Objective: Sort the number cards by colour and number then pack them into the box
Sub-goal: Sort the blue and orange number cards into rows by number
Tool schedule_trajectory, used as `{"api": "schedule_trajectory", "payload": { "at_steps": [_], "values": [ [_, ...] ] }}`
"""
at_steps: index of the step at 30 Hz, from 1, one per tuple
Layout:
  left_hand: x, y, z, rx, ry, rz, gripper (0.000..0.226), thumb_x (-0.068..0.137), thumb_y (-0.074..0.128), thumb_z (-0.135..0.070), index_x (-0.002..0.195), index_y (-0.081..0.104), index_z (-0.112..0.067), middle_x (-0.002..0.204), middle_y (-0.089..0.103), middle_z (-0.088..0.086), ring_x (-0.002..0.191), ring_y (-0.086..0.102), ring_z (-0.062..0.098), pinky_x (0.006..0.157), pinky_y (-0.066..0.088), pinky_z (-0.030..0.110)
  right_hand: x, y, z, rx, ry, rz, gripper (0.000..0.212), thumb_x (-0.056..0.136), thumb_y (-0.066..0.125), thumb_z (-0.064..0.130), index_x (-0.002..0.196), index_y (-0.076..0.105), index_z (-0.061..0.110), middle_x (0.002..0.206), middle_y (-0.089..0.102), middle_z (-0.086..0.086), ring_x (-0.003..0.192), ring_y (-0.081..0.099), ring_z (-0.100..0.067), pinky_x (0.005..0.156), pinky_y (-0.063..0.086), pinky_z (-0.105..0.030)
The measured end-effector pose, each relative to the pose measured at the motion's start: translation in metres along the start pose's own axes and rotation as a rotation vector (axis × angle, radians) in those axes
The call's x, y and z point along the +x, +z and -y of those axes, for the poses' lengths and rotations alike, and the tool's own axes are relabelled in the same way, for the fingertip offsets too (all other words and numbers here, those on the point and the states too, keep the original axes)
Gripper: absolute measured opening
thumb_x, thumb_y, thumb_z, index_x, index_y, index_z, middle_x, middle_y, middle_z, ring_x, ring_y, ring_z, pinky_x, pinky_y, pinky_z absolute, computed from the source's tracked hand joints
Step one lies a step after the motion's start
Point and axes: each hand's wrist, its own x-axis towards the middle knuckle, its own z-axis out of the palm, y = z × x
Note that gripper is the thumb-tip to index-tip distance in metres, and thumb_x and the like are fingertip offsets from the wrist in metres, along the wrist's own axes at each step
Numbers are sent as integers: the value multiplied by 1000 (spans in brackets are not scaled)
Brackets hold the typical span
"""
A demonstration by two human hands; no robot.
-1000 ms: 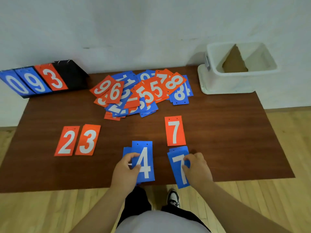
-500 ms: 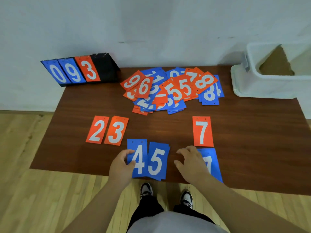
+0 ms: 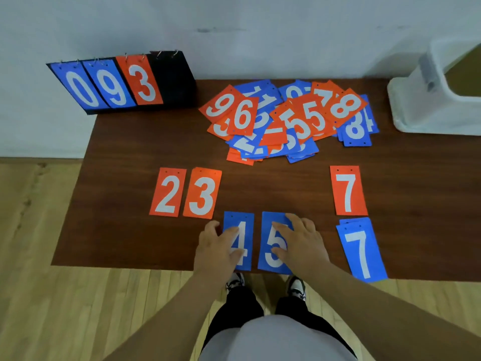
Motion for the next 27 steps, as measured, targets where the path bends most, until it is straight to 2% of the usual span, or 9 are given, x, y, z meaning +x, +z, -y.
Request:
{"api": "schedule_trajectory", "payload": {
  "at_steps": [5, 13, 17, 21, 24, 27],
  "values": [
    [6, -9, 4, 76, 117, 18, 51, 92, 63, -54, 137, 44, -38, 118, 38, -6, 106, 40, 12, 87, 49, 27, 3, -2, 5, 50, 41, 8, 68, 92, 61, 56, 153, 35, 41, 163, 16, 7, 145, 16, -23, 112, 40, -41],
    [44, -47, -8, -75, 157, 6, 55, 95, 62, -48, 145, 44, -34, 132, 43, -4, 126, 45, 17, 102, 48, 33, 8, -28, 0, 367, 171, -153, 60, 89, 71, 51, 144, 50, 38, 156, 28, 9, 143, 31, -18, 111, 43, -40],
    [74, -69, -33, -85, 182, -23, 57, 93, 66, -48, 145, 45, -35, 144, 43, -2, 136, 42, 19, 104, 48, 36, 18, -53, -21, 463, 201, -247, 49, 89, 73, 46, 135, 58, 35, 148, 42, 7, 136, 42, -17, 106, 46, -33],
    [103, -79, -66, -69, 180, -40, 59, 92, 67, -48, 145, 46, -32, 143, 44, -1, 132, 45, 20, 100, 51, 36, 31, -78, -56, 619, 269, -306, 36, 89, 75, 32, 124, 65, 30, 129, 55, 6, 120, 56, -14, 91, 41, -22],
    [124, -79, -97, -59, 176, -47, 60, 91, 68, -50, 144, 46, -32, 143, 43, -2, 133, 43, 21, 101, 50, 38, 40, -101, -94, 693, 355, -342, 33, 89, 75, 30, 121, 66, 31, 125, 57, 4, 114, 58, -14, 86, 43, -26],
    [150, -77, -138, -41, 167, -47, 64, 92, 66, -52, 147, 43, -30, 145, 40, 1, 136, 41, 24, 104, 48, 41, 58, -126, -139, 687, 396, -366, 35, 89, 73, 30, 123, 66, 29, 128, 58, 3, 117, 59, -17, 93, 48, -32]
  ]
}}
